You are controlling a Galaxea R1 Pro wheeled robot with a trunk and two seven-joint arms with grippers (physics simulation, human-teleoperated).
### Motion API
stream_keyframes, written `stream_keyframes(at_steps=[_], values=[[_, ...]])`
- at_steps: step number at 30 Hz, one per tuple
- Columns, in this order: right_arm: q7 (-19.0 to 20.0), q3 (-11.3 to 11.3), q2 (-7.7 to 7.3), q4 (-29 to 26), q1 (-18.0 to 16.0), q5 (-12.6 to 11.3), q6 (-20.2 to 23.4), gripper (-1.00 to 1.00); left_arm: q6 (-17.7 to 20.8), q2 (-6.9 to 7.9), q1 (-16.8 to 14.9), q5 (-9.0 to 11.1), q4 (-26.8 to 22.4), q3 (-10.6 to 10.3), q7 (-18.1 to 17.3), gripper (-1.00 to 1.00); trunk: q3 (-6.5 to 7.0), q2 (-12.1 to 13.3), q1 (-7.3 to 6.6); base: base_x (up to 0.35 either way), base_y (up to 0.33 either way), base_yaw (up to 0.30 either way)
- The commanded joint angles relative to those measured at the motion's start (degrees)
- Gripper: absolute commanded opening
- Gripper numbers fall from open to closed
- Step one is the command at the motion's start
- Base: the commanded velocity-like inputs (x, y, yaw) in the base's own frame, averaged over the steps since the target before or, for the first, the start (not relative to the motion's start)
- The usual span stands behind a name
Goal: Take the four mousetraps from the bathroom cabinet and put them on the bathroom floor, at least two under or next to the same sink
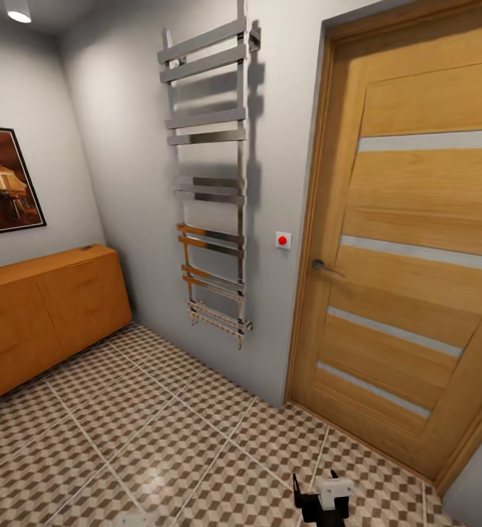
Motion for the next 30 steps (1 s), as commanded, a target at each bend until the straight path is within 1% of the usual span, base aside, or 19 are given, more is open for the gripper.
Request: stream_keyframes(at_steps=[1,30], values=[[-0.56,0.49,0.01,0.05,-0.03,0.14,-0.05,1.0,-0.08,0.02,-0.02,0.38,-0.04,-0.48,0.27,1.0,-0.05,-0.06,0.02,0.0,0.0,0.268],[-0.56,0.43,-0.05,0.05,-0.03,0.14,-0.04,1.0,-0.08,0.02,0.0,0.42,-0.04,-0.48,0.27,1.0,-0.05,-0.06,0.02,0.0,0.0,0.268]])
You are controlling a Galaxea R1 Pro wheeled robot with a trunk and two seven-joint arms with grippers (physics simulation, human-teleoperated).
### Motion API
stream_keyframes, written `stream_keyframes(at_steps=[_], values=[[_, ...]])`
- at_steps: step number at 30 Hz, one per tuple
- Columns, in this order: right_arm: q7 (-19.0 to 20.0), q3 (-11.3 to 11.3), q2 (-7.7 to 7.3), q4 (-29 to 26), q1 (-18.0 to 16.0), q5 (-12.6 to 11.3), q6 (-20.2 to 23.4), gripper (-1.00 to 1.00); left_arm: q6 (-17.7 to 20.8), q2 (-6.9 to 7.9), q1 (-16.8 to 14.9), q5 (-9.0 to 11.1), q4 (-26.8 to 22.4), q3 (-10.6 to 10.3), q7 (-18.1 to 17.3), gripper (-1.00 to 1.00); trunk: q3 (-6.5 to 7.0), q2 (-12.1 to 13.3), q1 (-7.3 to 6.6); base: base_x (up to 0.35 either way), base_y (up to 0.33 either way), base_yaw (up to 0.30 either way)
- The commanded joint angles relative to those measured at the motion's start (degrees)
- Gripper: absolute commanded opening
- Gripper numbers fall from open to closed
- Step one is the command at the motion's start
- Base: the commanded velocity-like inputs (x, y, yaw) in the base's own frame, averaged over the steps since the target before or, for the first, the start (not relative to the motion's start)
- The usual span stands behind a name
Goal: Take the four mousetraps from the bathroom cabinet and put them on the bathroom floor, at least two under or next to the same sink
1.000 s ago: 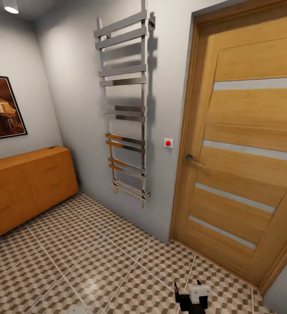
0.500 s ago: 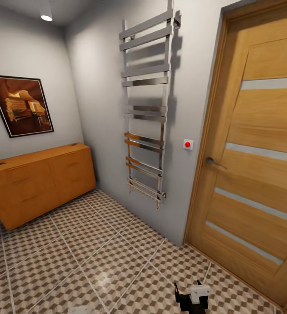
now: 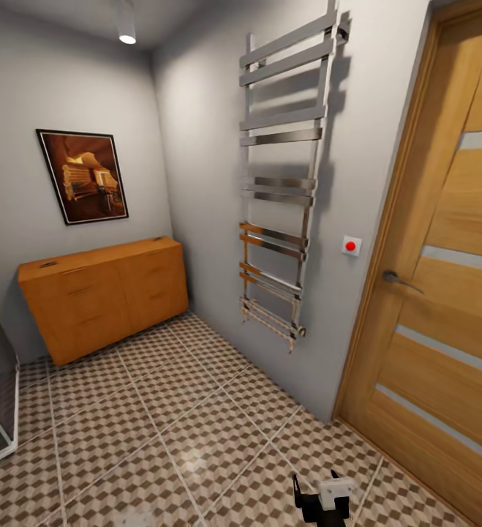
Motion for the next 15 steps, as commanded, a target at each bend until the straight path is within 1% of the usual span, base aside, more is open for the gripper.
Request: stream_keyframes(at_steps=[1,15], values=[[-0.56,0.48,0.01,0.05,-0.03,0.14,-0.05,1.0,-0.08,0.02,-0.01,0.37,-0.04,-0.48,0.27,1.0,-0.05,-0.06,0.02,0.0,0.0,0.268],[-0.56,0.48,0.01,0.05,-0.03,0.14,-0.04,1.0,-0.08,0.02,-0.01,0.4,-0.04,-0.48,0.27,1.0,-0.05,-0.06,0.02,0.0,0.0,0.268]])
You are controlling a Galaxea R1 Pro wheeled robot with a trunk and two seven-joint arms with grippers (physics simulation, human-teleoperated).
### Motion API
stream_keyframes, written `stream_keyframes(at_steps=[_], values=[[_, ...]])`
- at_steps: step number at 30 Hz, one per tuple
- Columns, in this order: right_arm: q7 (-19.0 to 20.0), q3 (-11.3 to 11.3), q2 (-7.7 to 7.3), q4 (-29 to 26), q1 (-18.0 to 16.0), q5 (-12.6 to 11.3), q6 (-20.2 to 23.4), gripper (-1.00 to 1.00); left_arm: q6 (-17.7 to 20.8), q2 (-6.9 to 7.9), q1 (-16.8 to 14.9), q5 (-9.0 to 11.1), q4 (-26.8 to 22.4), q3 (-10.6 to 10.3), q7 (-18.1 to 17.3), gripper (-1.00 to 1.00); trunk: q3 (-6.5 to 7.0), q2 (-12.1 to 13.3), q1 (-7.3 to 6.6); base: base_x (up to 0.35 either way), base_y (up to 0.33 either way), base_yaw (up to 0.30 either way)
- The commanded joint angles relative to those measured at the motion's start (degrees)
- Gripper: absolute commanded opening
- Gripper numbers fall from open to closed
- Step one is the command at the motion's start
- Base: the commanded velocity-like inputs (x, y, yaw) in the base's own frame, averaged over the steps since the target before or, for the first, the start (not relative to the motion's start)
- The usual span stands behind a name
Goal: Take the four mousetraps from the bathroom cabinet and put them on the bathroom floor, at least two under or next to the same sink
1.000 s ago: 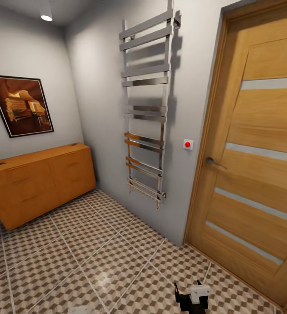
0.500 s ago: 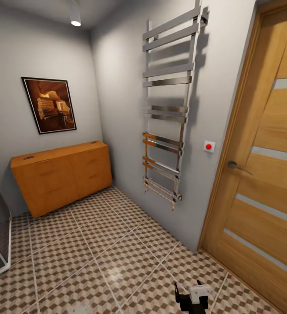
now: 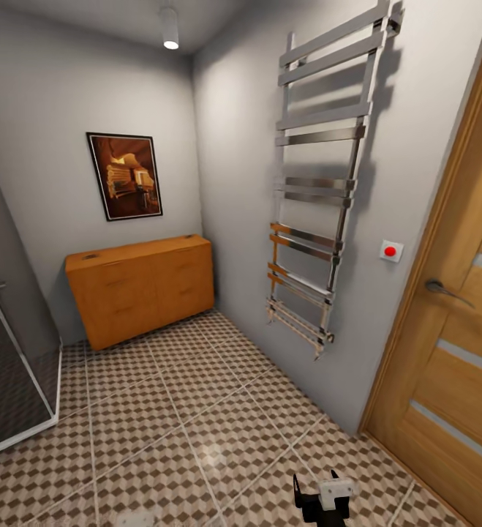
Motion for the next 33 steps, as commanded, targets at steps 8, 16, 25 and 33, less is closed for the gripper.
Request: stream_keyframes(at_steps=[8,16,25,33], values=[[-0.56,0.48,0.01,0.05,-0.03,0.14,-0.06,1.0,-0.08,0.02,-0.04,0.34,-0.04,-0.48,0.27,1.0,-0.05,-0.06,0.02,0.02,-0.015,0.268],[-0.56,0.48,0.01,0.05,-0.03,0.14,-0.06,1.0,-0.13,0.02,-0.02,0.39,-0.04,-0.48,0.27,1.0,-0.05,-0.06,0.02,0.202,-0.081,0.268],[-0.56,0.48,0.01,0.05,-0.03,0.14,-0.06,1.0,-0.17,0.1,-0.01,0.41,-0.04,-0.48,0.27,1.0,-0.05,-0.06,0.02,0.3,-0.09,0.268],[-0.56,0.48,0.01,0.05,-0.03,0.14,-0.06,1.0,-0.17,0.11,-0.01,0.41,-0.04,-0.48,0.27,1.0,-0.05,-0.06,0.02,0.309,-0.018,0.263]])
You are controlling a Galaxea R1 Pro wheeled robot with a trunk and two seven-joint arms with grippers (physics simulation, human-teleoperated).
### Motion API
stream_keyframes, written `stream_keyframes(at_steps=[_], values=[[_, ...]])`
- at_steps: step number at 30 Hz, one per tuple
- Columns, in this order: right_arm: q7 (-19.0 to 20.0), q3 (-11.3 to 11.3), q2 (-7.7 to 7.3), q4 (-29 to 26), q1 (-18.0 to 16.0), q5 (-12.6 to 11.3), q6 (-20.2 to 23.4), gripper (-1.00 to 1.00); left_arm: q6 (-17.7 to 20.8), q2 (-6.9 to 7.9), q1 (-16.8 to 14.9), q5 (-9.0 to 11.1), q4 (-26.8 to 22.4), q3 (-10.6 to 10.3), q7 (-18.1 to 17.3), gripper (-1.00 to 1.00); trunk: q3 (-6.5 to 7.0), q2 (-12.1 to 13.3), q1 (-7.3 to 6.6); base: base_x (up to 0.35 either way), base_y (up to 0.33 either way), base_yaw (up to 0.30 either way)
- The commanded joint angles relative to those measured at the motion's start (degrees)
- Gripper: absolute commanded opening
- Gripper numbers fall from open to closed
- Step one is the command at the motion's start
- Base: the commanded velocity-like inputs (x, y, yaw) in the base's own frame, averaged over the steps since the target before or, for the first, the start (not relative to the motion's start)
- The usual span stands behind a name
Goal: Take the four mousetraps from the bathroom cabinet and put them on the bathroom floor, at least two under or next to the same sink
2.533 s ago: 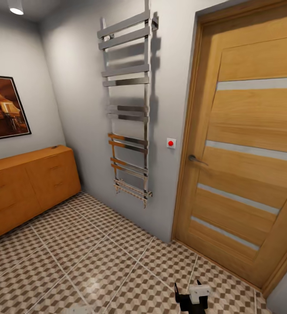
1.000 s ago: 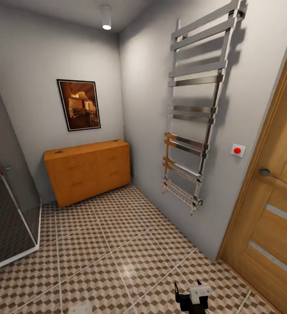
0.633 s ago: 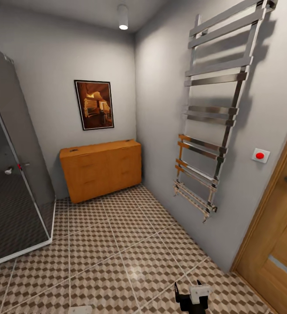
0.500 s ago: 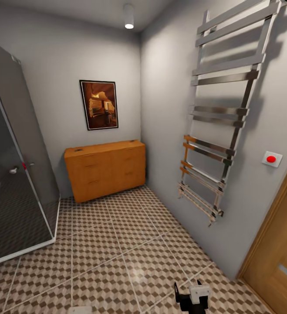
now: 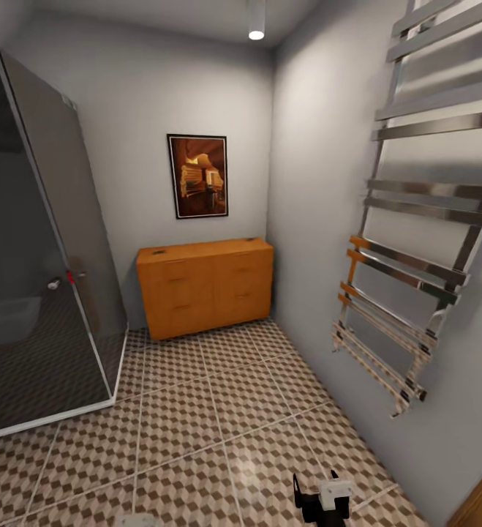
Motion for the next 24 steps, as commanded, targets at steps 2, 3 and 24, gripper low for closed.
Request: stream_keyframes(at_steps=[2,3,24], values=[[-0.58,0.46,0.01,0.05,-0.03,0.14,-0.03,1.0,-0.07,0.02,-0.01,0.36,-0.05,-0.49,0.26,1.0,-0.05,-0.05,0.05,0.309,-0.004,0.209],[-0.58,0.46,0.01,0.05,-0.03,0.16,-0.04,1.0,-0.07,0.02,-0.01,0.36,-0.05,-0.49,0.26,1.0,-0.05,-0.05,0.05,0.309,-0.002,0.131],[-0.49,0.46,-0.89,0.05,-0.03,0.2,0.03,1.0,-0.07,0.19,-0.01,0.42,-0.05,-0.49,0.26,1.0,-0.05,-0.05,0.05,0.309,0.0,0.015]])
